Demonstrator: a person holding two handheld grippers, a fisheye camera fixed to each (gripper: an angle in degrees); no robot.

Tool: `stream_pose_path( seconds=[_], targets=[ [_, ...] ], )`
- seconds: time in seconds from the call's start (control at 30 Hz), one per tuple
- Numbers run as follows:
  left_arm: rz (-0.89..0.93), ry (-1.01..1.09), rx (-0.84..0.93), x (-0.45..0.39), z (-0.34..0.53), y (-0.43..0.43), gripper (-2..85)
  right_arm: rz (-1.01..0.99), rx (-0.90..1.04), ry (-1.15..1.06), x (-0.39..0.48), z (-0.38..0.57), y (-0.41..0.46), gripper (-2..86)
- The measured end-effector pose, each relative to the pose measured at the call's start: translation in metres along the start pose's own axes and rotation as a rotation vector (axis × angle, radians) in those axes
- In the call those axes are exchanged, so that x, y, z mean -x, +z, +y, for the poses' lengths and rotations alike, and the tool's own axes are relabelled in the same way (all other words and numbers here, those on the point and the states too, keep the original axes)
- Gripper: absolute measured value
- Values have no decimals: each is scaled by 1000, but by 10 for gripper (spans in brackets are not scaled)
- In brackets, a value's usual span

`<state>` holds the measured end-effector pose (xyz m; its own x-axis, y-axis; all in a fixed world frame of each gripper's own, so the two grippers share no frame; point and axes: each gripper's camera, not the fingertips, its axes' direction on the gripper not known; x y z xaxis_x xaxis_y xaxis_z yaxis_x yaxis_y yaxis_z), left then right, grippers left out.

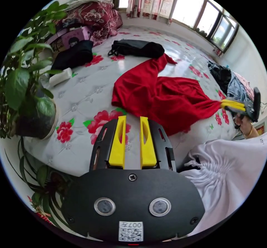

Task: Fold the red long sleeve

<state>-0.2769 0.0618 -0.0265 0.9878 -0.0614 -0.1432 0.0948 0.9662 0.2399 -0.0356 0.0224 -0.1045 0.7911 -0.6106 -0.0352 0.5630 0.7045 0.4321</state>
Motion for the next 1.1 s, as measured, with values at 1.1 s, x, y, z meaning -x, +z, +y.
stream_pose_path(
  seconds=[1.1],
  targets=[
    [156,235,-286,-54,32,-105,-3,163,-265,230,1,77,-90,0]
  ],
)
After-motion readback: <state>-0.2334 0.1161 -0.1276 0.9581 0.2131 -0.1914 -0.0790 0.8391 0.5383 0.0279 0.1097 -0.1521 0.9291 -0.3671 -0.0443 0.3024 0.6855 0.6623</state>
